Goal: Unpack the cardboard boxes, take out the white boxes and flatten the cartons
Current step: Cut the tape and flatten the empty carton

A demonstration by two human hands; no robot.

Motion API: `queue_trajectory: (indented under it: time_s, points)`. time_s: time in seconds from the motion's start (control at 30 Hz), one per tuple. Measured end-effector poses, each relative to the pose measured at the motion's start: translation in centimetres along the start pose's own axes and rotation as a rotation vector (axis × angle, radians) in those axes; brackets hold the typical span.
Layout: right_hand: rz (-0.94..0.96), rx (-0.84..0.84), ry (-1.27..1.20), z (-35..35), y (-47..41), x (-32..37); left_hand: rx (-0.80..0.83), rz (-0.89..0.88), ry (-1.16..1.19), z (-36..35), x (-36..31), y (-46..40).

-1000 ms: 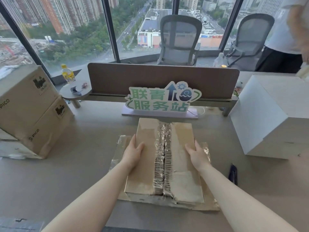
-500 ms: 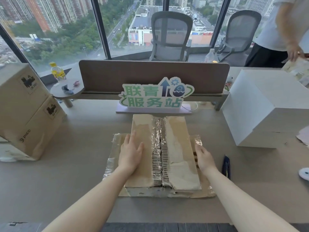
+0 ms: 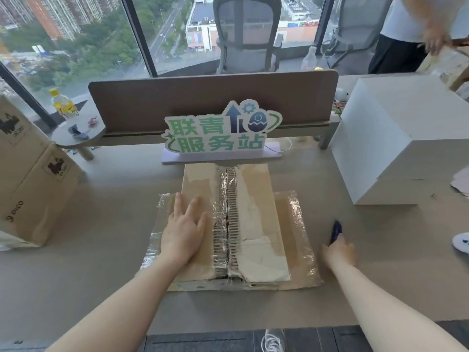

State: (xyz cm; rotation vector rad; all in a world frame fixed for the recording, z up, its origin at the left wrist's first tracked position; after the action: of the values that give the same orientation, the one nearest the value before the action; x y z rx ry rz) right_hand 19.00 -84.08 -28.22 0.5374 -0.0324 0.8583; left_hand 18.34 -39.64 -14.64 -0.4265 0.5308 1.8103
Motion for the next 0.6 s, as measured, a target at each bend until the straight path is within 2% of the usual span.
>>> queue_trajectory:
  time_s: [0.13, 0.33, 0.47, 0.53, 0.6]
  points:
    - [0.031, -0.001, 0.005, -0.3, -2.2, 0.6, -0.023, 0.017, -0.017, 0.2, 0.0, 0.2]
    - [0.102, 0.183, -0.120, -0.7, -4.6, 2.9, -0.060, 0.024, -0.026, 0.1, 0.1, 0.2]
    - [0.296, 0.180, -0.313, 3.6, -2.8, 10.6, -0.126, -0.002, -0.092, 1.5, -0.9, -1.0]
    - [0.483, 0.128, -0.360, 6.6, -1.2, 15.7, -0.151, -0.034, -0.092, 2.3, -2.1, -2.7]
    - [0.710, 0.079, -0.306, 9.3, 1.1, 21.3, -0.148, -0.079, -0.107, 3.0, -3.6, -5.3]
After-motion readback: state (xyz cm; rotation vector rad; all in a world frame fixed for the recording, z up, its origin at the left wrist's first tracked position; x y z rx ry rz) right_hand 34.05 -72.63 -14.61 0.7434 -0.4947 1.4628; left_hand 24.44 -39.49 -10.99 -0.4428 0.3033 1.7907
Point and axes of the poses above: each hand's wrist, its own y-axis away from the middle knuckle, its own z-axis out of the back of the hand, x = y × z, the point moved 9 cm from there along -y, towards the middle knuckle, and after that the axes turned 7 degrees about y, right-handed, at the moved point
